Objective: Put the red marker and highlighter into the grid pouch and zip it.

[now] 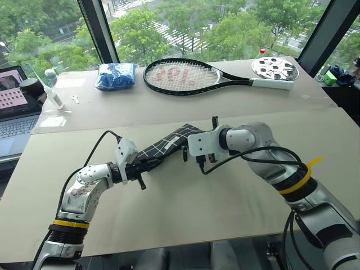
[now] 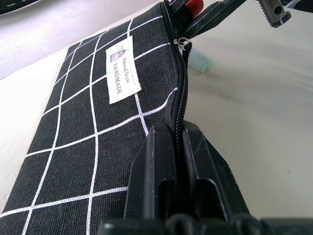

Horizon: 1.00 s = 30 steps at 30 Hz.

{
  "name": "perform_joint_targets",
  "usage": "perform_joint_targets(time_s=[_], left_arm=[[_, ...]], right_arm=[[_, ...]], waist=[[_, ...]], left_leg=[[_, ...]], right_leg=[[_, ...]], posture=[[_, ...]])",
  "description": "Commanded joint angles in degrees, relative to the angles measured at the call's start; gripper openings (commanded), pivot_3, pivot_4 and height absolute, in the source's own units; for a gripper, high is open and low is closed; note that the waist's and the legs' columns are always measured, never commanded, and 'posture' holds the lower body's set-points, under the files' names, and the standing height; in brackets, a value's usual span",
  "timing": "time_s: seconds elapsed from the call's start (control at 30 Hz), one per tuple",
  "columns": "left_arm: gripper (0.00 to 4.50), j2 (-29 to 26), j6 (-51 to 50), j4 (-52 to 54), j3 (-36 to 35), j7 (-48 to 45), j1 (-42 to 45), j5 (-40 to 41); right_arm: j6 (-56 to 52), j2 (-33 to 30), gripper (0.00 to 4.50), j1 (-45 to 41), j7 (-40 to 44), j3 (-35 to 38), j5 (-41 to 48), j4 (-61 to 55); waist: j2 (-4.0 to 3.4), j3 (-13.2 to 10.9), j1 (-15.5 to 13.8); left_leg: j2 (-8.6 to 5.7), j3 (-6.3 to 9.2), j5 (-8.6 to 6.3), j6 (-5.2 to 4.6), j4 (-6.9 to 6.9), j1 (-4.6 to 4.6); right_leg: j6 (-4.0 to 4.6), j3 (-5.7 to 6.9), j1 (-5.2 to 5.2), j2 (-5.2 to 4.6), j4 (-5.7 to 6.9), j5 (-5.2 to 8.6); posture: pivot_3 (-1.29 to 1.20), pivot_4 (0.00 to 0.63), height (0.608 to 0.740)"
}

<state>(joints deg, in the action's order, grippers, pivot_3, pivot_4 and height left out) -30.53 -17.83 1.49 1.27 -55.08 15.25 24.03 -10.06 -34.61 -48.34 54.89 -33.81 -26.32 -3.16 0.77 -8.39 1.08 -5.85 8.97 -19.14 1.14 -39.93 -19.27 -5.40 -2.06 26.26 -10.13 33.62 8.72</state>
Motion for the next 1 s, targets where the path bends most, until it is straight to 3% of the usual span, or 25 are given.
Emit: perform_joint_targets(time_s=[0.03, 0.33, 0.4, 0.67, 0.9, 1.0], left_arm=[[0.00, 0.3, 0.6, 1.4, -0.2, -0.5, 1.2, 0.3], [0.00, 0.4, 0.5, 2.2, -0.5, -0.3, 0.6, 0.3], [0.00, 0.3, 0.5, 2.3, -0.6, -0.3, 0.5, 0.3], [0.00, 0.2, 0.2, 2.8, -0.8, -0.2, 0.0, 0.5], [0.00, 0.2, -0.1, 3.3, -1.0, 0.2, -0.3, 0.8], [0.00, 0.2, -0.2, 3.5, -1.2, 0.4, -0.6, 0.9]], right_arm=[[8.0, 1.5, 0.51, -2.1, -1.3, -1.2, -2.0, 2.7], [16.6, 8.9, 0.51, -1.2, -5.8, 0.1, -0.8, 10.5], [15.1, 10.1, 1.51, -0.6, -5.4, 2.1, 1.5, 11.8], [10.9, 8.5, 4.17, -2.6, -3.4, 9.5, 5.9, 14.1], [3.0, 0.8, 4.17, -3.1, 7.0, 19.3, 19.4, 8.2], [-8.2, -3.0, 4.17, -1.2, 11.0, 27.3, 29.3, 4.7]], waist=[[0.00, 0.0, 0.0], [0.00, 0.0, 1.0], [0.00, 0.0, 1.1], [0.00, 0.0, 1.4], [0.00, 0.0, 1.2], [0.00, 0.0, 1.2]], left_leg=[[0.00, 0.00, 0.00, 0.00, 0.00, 0.00], [0.01, 0.01, 0.00, 0.01, 0.02, 0.02], [0.01, 0.02, 0.00, 0.01, 0.03, 0.01], [0.01, 0.03, 0.00, 0.01, 0.04, 0.02], [-0.01, 0.06, 0.00, 0.00, 0.04, -0.02], [0.01, 0.05, 0.00, 0.00, 0.07, 0.00]], right_leg=[[0.00, 0.01, 0.00, 0.00, 0.00, 0.00], [0.02, 0.03, 0.02, 0.00, 0.00, -0.01], [0.02, 0.03, 0.02, 0.00, 0.00, -0.01], [0.02, 0.03, 0.02, 0.00, 0.00, -0.02], [0.01, 0.03, 0.02, 0.00, -0.03, -0.02], [0.01, 0.04, 0.02, 0.00, -0.05, -0.02]], posture=[[0.00, 0.150, 0.740], [0.00, 0.150, 0.740], [0.00, 0.150, 0.740], [0.00, 0.150, 0.740], [0.00, 0.150, 0.740], [0.00, 0.150, 0.740]])
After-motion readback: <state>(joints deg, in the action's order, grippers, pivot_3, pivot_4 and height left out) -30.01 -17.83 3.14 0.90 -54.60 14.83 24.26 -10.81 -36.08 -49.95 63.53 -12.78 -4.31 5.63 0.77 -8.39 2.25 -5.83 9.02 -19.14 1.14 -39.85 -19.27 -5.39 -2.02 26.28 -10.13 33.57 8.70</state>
